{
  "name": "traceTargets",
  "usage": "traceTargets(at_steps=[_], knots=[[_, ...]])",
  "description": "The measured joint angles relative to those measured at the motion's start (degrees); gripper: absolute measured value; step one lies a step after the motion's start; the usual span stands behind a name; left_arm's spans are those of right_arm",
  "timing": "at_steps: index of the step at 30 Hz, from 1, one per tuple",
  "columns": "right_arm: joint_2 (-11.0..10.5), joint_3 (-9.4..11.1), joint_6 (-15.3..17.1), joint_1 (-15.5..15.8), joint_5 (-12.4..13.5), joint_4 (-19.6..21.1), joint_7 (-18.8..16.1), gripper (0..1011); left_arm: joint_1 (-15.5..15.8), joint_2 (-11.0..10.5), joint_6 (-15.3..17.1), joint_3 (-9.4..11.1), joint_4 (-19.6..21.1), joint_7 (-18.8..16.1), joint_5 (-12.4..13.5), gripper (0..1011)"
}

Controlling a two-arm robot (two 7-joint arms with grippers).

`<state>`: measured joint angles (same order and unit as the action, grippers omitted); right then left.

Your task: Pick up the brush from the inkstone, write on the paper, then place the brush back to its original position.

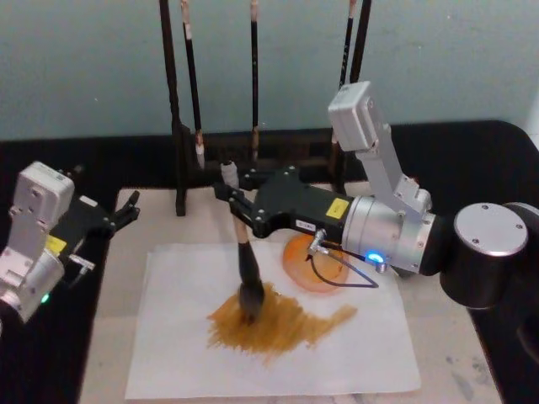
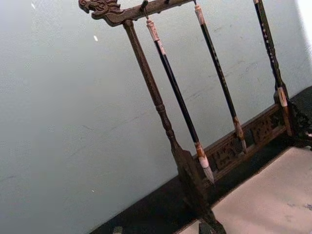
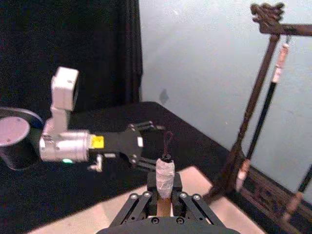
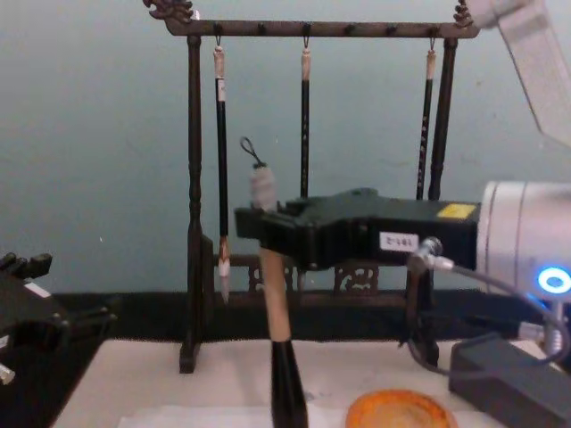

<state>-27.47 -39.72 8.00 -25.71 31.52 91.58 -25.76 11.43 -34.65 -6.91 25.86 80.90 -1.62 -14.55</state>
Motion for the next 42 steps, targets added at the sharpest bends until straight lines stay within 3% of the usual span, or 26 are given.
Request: traceTargets(at_steps=[16, 27, 32, 42], knots=[[-0.4, 4.4, -0.1, 1.2, -1.6, -1.7, 1.1, 162, 0.0, 0.0, 0.0, 0.0, 0.0, 0.0, 0.0, 1010], [2.3, 6.2, -0.3, 1.8, 0.6, -1.6, -2.2, 162, 0.0, 0.0, 0.0, 0.0, 0.0, 0.0, 0.0, 1010], [3.4, 6.2, -0.1, 1.8, 2.0, -1.2, -3.7, 162, 0.0, 0.0, 0.0, 0.0, 0.0, 0.0, 0.0, 1010], [4.8, 4.2, 0.3, 1.9, 3.5, -1.6, -5.5, 162, 0.0, 0.0, 0.0, 0.0, 0.0, 0.0, 0.0, 1010]])
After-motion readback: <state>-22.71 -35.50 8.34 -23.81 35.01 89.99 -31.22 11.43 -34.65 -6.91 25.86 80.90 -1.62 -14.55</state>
